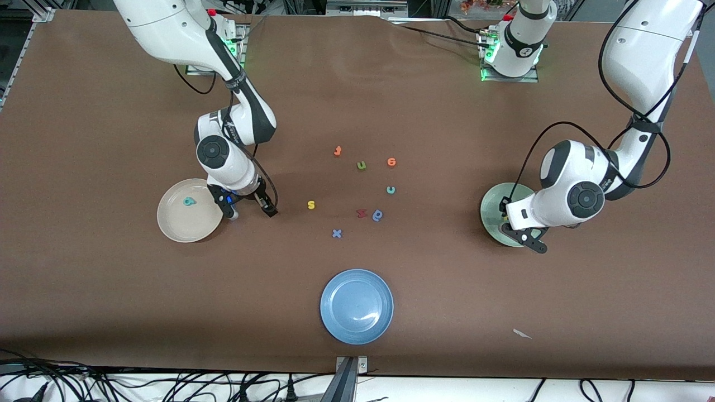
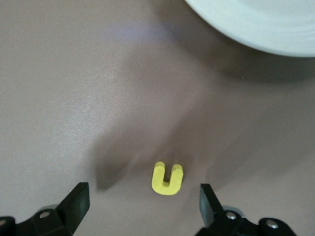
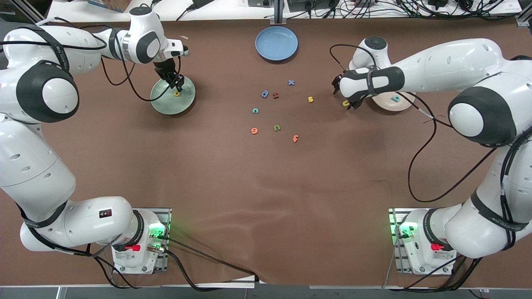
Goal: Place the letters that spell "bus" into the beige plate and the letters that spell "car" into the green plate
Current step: 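Grasp the yellow u with the right gripper while the left gripper grasps teal c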
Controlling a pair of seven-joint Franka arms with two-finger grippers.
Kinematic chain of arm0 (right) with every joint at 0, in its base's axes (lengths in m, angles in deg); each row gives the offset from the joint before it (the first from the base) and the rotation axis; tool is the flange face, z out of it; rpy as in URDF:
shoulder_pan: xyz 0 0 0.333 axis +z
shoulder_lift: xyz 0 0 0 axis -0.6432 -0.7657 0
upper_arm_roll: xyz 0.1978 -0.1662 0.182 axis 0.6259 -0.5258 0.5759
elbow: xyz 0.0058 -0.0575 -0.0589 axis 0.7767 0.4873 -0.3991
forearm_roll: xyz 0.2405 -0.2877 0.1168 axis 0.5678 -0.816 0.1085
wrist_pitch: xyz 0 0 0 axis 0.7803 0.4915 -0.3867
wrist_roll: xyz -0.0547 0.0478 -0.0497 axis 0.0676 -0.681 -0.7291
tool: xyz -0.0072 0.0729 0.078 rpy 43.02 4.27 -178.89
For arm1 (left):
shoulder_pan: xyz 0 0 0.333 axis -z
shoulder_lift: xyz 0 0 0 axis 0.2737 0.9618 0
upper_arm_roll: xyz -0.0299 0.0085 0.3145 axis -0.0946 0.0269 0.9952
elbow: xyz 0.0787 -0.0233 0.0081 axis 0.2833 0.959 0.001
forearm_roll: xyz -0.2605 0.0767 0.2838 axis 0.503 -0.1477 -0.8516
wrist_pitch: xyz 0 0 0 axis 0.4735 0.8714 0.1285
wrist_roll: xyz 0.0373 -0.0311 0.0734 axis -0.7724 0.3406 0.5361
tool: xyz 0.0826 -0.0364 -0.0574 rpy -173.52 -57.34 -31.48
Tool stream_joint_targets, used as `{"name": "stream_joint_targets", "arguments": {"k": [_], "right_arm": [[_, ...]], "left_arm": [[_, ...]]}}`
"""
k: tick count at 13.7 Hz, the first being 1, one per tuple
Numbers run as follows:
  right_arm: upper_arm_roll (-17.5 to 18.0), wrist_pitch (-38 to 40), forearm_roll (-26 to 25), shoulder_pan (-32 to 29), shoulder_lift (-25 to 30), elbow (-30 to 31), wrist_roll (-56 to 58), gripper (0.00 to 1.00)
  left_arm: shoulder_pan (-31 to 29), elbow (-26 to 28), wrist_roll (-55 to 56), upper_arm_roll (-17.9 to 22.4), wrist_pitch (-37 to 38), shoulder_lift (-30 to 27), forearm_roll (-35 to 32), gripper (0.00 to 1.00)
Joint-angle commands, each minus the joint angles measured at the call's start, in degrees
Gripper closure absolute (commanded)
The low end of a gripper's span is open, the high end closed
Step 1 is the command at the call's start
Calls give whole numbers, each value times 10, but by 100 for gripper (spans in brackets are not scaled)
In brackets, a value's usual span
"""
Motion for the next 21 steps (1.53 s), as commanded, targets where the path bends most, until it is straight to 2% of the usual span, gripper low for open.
{"name": "stream_joint_targets", "arguments": {"k": [1,3,6,8,10,13,16,18,21], "right_arm": [[1,-26,7,-1,25,35,15,1],[1,-62,7,-1,25,57,26,1],[0,-71,7,-1,28,64,30,2],[0,-74,7,-1,30,70,30,5],[0,-75,6,-1,30,71,35,12],[-1,-75,6,-1,30,75,48,21],[-2,-75,6,-1,30,75,53,28],[-2,-75,6,-1,29,75,58,33],[-3,-75,6,-2,28,75,61,36]], "left_arm": [[3,8,9,-12,0,-21,-10,0],[-1,8,74,-50,8,-24,-10,0],[33,7,220,-94,7,-23,-17,0],[73,4,283,-95,-13,-17,-14,0],[121,-10,328,-93,-49,7,-19,0],[158,-8,379,-91,-119,36,-25,0],[194,-8,438,-90,-123,49,-60,1],[202,-9,481,-88,-123,61,-100,5],[210,-6,493,-88,-155,76,-104,15]]}}
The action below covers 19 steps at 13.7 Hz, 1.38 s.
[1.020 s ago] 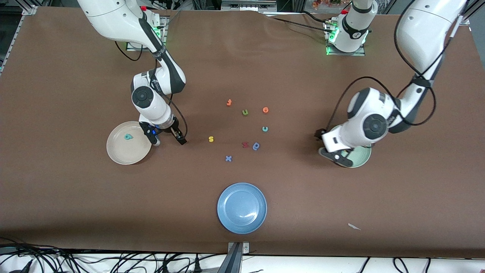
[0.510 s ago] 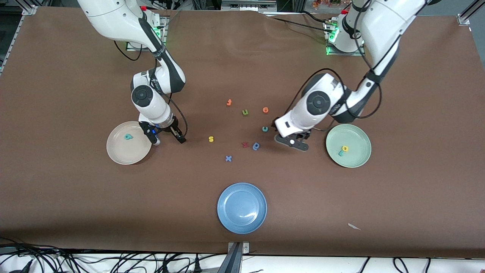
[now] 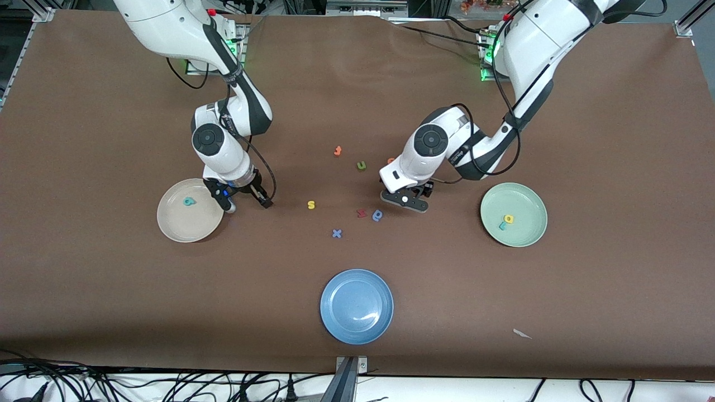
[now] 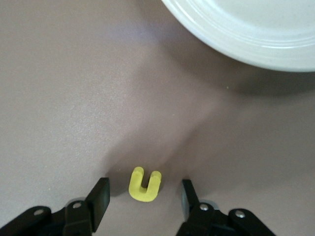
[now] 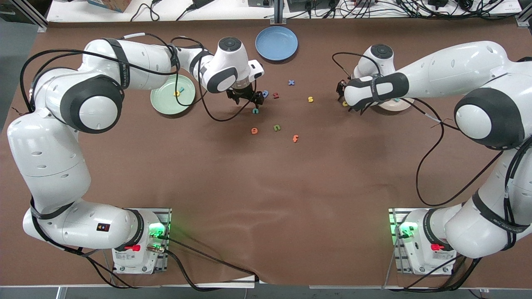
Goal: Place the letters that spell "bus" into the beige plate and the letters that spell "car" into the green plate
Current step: 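Grasp the yellow u with the right gripper while the left gripper grasps teal c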
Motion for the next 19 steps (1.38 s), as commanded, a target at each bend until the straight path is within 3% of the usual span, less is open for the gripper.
{"name": "stream_joint_targets", "arguments": {"k": [1,3,10,13,15,19], "right_arm": [[-1,-9,6,-2,8,15,18,36],[-3,-9,6,-4,6,15,27,39],[-4,-9,7,-8,4,14,37,51],[-3,-8,8,-8,4,14,35,58],[-3,-8,8,-8,3,14,36,62],[-3,-8,8,-8,2,11,35,69]], "left_arm": [[8,-7,18,5,-21,17,-19,19],[18,-6,18,5,-21,18,-19,28],[27,-1,19,5,-21,21,-14,33],[27,-2,18,6,-21,24,-19,40],[27,-4,17,7,-21,28,-19,50],[27,-7,18,7,-22,31,-19,91]]}}
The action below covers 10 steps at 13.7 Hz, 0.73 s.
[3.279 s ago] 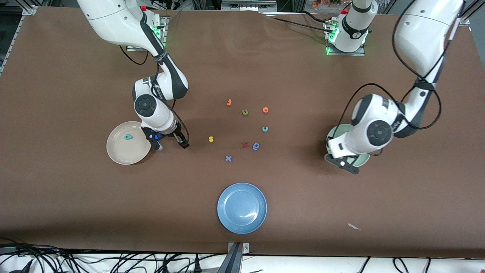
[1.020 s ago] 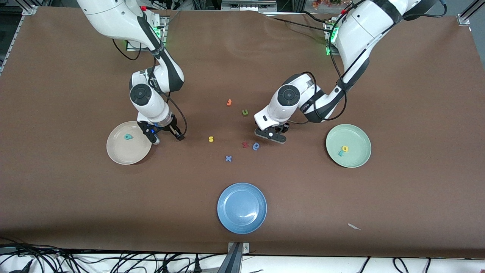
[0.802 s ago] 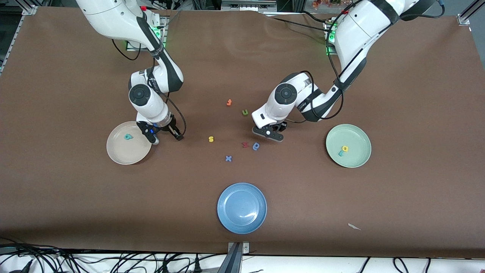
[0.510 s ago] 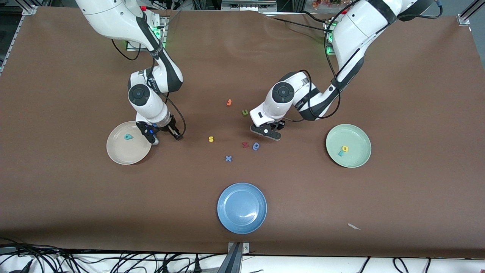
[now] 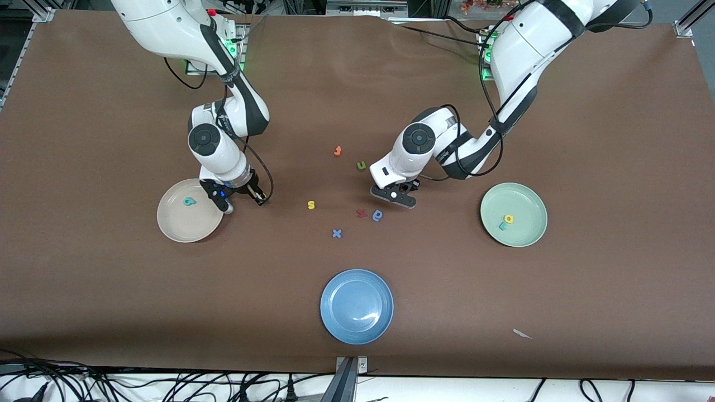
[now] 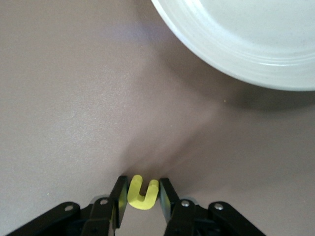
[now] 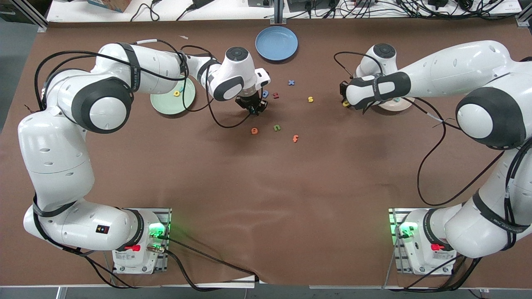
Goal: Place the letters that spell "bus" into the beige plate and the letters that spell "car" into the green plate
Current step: 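Grasp the yellow u with the right gripper while the left gripper grasps teal c, then place the u on the white plate while the left gripper places the c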
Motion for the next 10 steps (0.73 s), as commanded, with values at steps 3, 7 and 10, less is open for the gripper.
{"name": "stream_joint_targets", "arguments": {"k": [3,7,10], "right_arm": [[1,-1,8,-3,1,1,16,72],[1,3,8,-3,1,-4,16,78],[-1,57,5,-4,9,-27,43,80]], "left_arm": [[0,-4,11,1,-3,2,-18,91],[-24,-7,4,-1,23,-36,-17,91],[-61,-7,-45,-2,63,-65,-14,91]]}}
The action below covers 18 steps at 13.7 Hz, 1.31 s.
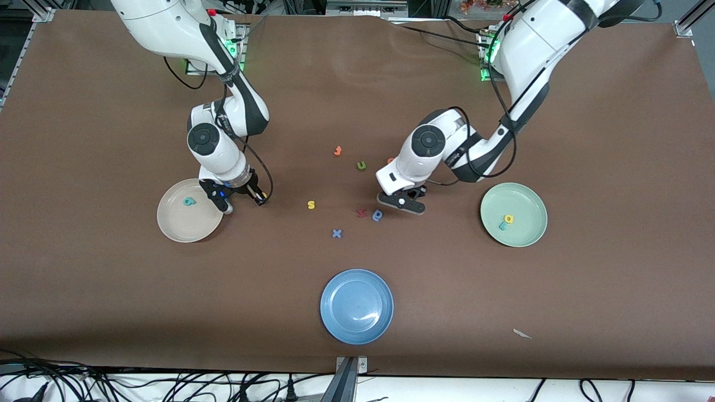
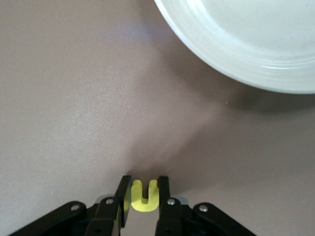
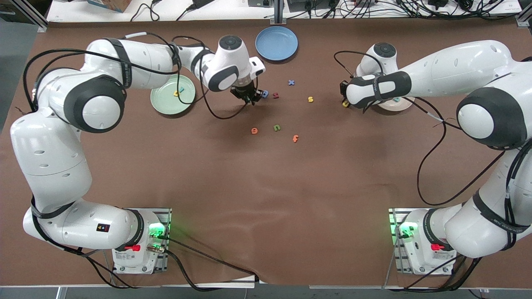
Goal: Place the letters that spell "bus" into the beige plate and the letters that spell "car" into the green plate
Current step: 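Place the u on the white plate while the left gripper places the c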
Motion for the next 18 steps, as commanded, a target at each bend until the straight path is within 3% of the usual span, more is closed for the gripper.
{"name": "stream_joint_targets", "arguments": {"k": [1,6,9,12,13,14,15,18], "right_arm": [[-17,84,4,-4,18,-36,52,80],[-104,182,4,-3,70,-29,257,81],[-140,161,1,-3,94,17,356,80],[-155,78,-1,-3,99,72,427,77],[-169,73,-1,-3,94,72,455,70],[-178,72,0,-3,94,69,473,36],[-183,73,0,-4,94,66,480,1],[-181,99,2,2,96,33,471,0]], "left_arm": [[-44,9,-55,-4,49,-42,-12,91],[-127,14,-188,-5,137,-77,-11,90],[-207,22,-299,-6,154,-80,-11,90],[-249,26,-358,-5,152,-68,-11,85],[-261,26,-365,-6,150,-62,-10,67],[-261,26,-365,-6,150,-61,-9,22],[-262,25,-365,-6,150,-62,-9,0],[-259,23,-360,-6,153,-64,-8,0]]}}
